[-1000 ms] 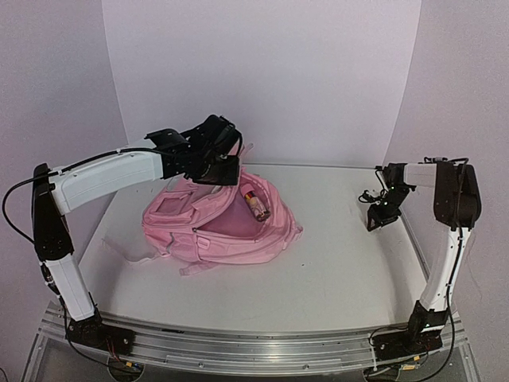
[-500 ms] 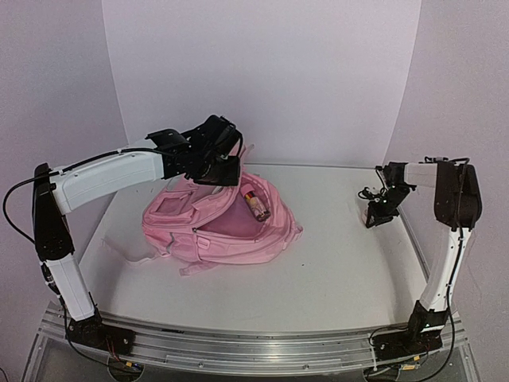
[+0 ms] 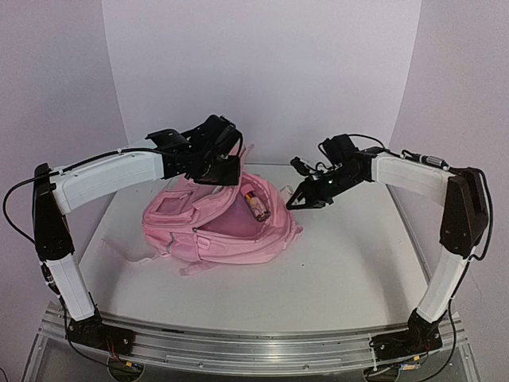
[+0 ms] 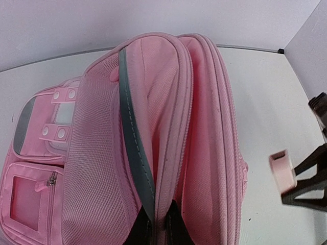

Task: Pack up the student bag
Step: Place the stationery in the student bag.

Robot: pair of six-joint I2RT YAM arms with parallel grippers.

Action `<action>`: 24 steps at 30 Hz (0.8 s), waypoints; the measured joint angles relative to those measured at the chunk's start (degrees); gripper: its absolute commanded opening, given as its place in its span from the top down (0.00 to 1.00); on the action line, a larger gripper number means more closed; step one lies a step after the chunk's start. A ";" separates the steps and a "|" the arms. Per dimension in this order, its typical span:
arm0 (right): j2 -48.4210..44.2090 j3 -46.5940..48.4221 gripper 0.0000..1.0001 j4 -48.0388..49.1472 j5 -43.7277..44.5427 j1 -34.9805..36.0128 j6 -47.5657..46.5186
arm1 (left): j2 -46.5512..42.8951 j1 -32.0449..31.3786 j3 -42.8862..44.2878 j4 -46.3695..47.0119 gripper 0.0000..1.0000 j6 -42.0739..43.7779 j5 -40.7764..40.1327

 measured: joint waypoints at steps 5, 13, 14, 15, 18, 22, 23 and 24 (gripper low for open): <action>7.13 8.44 0.77 0.90 -0.48 6.36 5.29 | 0.00 0.00 -0.02 0.04 1.00 -0.01 0.25; 19.14 21.59 0.76 4.66 -0.67 12.22 14.72 | -0.02 0.01 -0.02 0.04 1.00 -0.11 0.28; 20.18 22.42 0.75 5.41 -0.79 12.83 15.93 | -0.06 0.04 -0.02 0.01 1.00 -0.17 0.12; 21.06 23.17 0.75 5.87 -0.80 13.40 16.84 | -0.17 0.14 -0.03 -0.01 1.00 -0.26 -0.07; 23.38 26.34 0.75 6.72 -0.54 14.61 19.23 | -1.01 0.50 -0.46 -0.03 1.00 -0.54 -0.75; 25.44 29.69 0.75 8.44 0.80 15.81 22.18 | -2.69 1.00 -1.26 -0.06 1.00 -1.35 -1.61; 26.03 30.32 0.75 9.13 1.68 16.27 22.95 | -3.08 1.14 -1.51 -0.07 1.00 -1.63 -1.80; 26.72 31.01 0.74 9.86 2.68 16.78 23.78 | -3.34 1.23 -1.66 -0.03 1.00 -1.74 -1.80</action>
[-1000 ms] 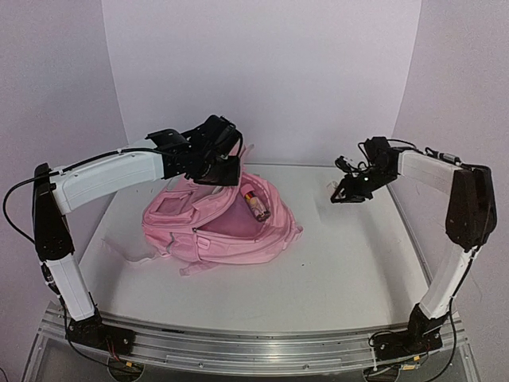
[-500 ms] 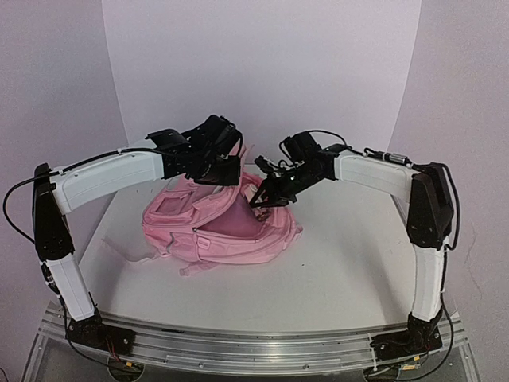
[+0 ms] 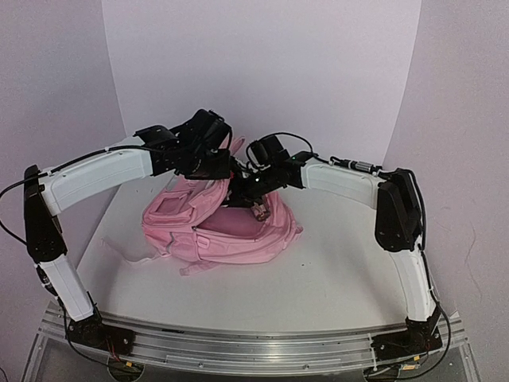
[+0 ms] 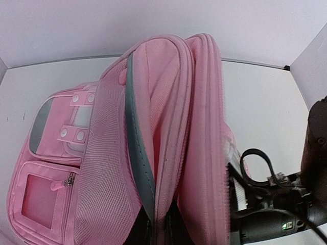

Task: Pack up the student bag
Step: Place the stationery in the student bag.

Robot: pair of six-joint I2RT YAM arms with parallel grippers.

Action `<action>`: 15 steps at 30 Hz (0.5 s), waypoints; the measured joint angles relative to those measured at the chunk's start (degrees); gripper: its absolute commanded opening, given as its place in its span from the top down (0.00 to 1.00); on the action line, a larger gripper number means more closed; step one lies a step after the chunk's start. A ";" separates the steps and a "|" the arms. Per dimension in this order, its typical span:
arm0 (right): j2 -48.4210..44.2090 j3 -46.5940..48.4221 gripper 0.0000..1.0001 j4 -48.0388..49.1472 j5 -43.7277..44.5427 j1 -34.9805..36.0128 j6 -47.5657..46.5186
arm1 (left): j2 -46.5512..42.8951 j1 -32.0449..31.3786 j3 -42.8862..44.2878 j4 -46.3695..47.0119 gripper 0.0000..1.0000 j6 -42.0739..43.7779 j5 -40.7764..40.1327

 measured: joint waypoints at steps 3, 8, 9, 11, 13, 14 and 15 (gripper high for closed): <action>2.37 1.24 0.73 3.15 2.34 1.57 2.98 | -0.31 0.23 -0.30 0.01 1.00 -0.38 -0.40; 5.21 1.75 0.71 8.38 4.03 2.88 6.67 | -0.33 0.47 -0.61 0.04 1.00 -1.13 -1.22; 5.36 1.79 0.69 9.01 4.36 3.03 7.07 | -0.33 0.50 -0.63 0.04 1.00 -1.27 -1.36; 5.38 1.79 0.63 9.64 4.87 3.33 7.52 | -0.47 0.54 -0.74 0.05 1.00 -1.43 -1.47; 5.40 1.79 0.57 10.10 5.00 3.63 7.87 | -0.72 0.54 -0.96 0.06 1.00 -1.52 -1.51; 5.42 1.79 0.54 10.32 5.00 3.79 7.90 | -0.86 0.54 -1.02 0.06 1.00 -1.53 -1.51; 5.45 1.79 0.51 10.47 5.01 3.95 7.84 | -0.98 0.54 -1.08 0.04 1.00 -1.54 -1.51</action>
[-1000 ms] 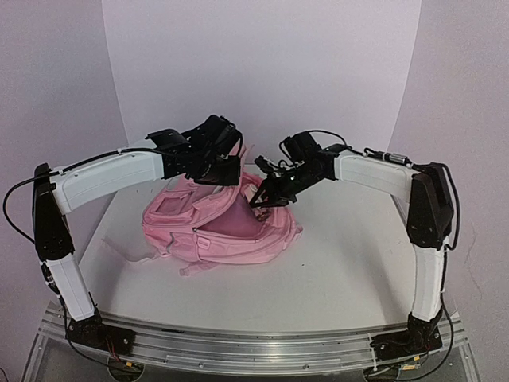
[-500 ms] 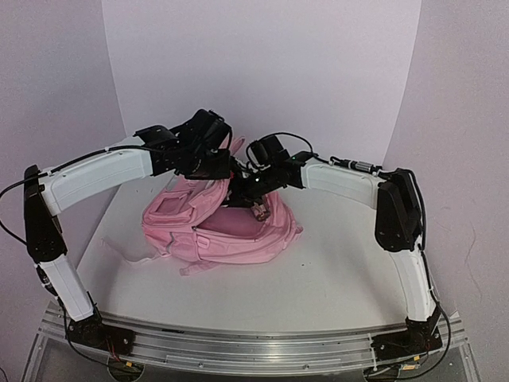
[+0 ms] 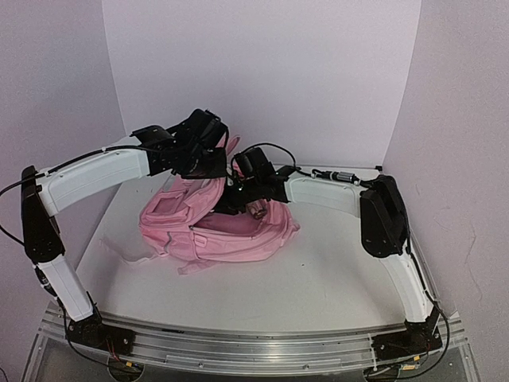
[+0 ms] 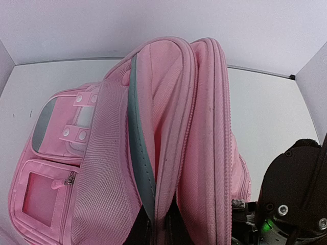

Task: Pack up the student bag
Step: Place the stationery in the student bag.

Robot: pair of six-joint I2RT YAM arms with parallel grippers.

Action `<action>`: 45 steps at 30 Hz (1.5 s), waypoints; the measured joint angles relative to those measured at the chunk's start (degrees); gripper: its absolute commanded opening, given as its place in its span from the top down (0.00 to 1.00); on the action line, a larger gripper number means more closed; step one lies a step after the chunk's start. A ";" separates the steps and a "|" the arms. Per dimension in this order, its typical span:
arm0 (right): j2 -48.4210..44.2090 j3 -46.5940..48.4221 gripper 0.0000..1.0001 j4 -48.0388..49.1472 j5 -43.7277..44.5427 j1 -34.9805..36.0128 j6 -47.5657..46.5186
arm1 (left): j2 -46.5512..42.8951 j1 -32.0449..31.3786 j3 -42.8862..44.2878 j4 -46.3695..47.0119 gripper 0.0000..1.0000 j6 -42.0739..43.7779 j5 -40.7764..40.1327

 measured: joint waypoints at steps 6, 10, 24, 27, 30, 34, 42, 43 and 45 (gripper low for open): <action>0.06 -0.01 0.40 -0.88 1.06 0.59 -2.30 | -0.30 -0.02 -0.33 0.01 1.00 -0.04 0.04; -0.03 -0.59 0.44 -0.51 1.43 0.65 -3.66 | -0.32 -0.02 -0.37 0.01 1.00 -0.04 0.04; -2.63 -5.18 0.44 -0.15 2.18 0.93 -6.46 | -0.32 -0.07 -0.63 0.04 1.00 0.01 0.70; -3.60 -6.14 0.41 -1.14 3.37 1.16 -6.99 | -0.32 -0.07 -0.68 0.05 1.00 0.06 1.19; -5.80 -8.66 0.36 -2.73 6.09 1.51 -7.96 | -0.32 -0.07 -0.94 0.32 1.00 0.21 1.96; -11.19 -14.81 0.29 -4.25 9.29 1.66 -9.06 | -0.30 -0.07 -1.40 1.17 1.00 1.05 3.65; -27.04 -30.91 0.23 -4.65 17.36 -1.88 -10.92 | 1.81 -0.08 -1.63 3.78 1.00 4.93 9.01; -29.39 -33.25 0.23 -4.46 19.02 -2.54 -10.87 | 2.43 -0.13 -1.64 4.16 1.00 5.34 9.87; -33.97 -37.72 0.23 -4.56 22.55 -4.13 -10.61 | 3.46 -0.28 -1.68 4.79 0.98 6.21 11.44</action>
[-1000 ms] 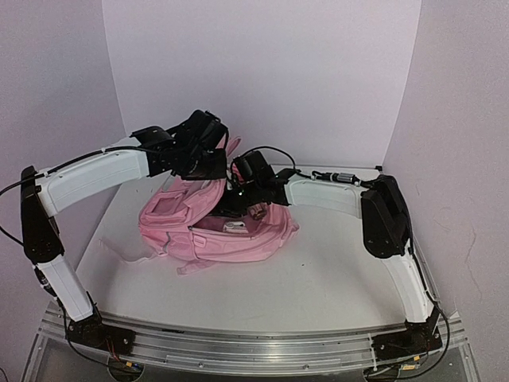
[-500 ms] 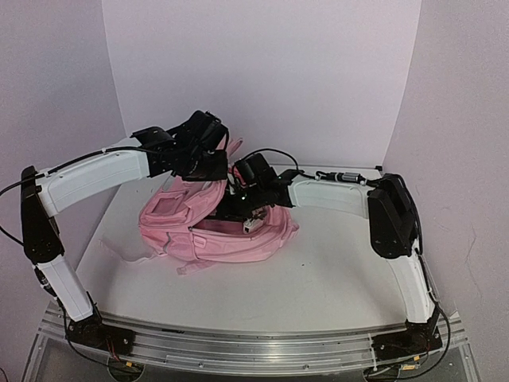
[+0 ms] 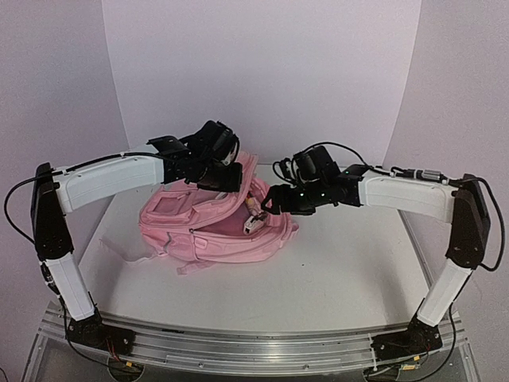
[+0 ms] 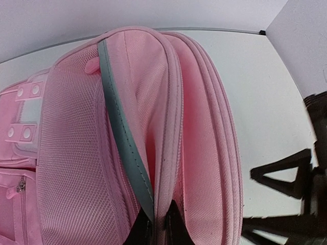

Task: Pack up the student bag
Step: Place the stationery in the student bag, then zip the student bag at the center of the board.

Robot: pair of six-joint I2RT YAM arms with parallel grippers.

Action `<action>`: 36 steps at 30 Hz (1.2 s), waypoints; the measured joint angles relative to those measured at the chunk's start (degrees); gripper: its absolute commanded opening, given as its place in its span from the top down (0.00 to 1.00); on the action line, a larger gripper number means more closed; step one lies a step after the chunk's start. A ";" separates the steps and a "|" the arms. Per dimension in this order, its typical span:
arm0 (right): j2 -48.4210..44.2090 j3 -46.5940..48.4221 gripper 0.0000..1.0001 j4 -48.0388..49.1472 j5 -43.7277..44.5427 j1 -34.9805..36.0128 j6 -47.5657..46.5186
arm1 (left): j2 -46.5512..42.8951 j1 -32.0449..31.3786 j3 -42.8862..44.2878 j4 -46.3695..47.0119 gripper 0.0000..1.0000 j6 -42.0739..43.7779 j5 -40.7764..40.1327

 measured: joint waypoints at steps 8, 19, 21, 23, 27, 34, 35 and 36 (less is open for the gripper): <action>-7.83 -7.74 0.21 -0.18 7.92 -3.68 -0.18 | 4.03 0.01 0.01 1.80 0.17 2.53 4.55; -8.07 -7.70 0.25 -0.35 0.77 -1.74 -3.35 | 2.93 0.04 2.37 0.71 0.00 0.83 4.96; -7.94 -7.00 0.26 -0.44 0.51 1.27 -4.17 | -1.01 0.09 0.46 -1.01 0.00 -2.57 1.05; -7.16 -5.21 0.27 -0.65 0.31 5.34 -4.93 | -6.67 0.33 -2.51 -4.12 0.00 -7.62 -3.57; -1.89 2.19 0.29 -1.38 1.57 14.26 -7.49 | -21.02 3.19 -12.18 -10.34 0.00 -18.57 -9.87; 9.32 13.74 0.31 -3.65 6.78 24.00 -5.69 | -37.90 22.57 -30.79 -10.12 0.02 -23.59 -5.06; 11.30 15.77 0.31 -3.77 7.93 24.56 -4.95 | -37.66 25.80 -32.49 -8.93 0.05 -23.06 -2.79; 12.90 17.48 0.32 -4.03 8.97 24.85 -4.40 | -36.75 28.86 -33.99 -7.45 0.08 -22.62 -0.62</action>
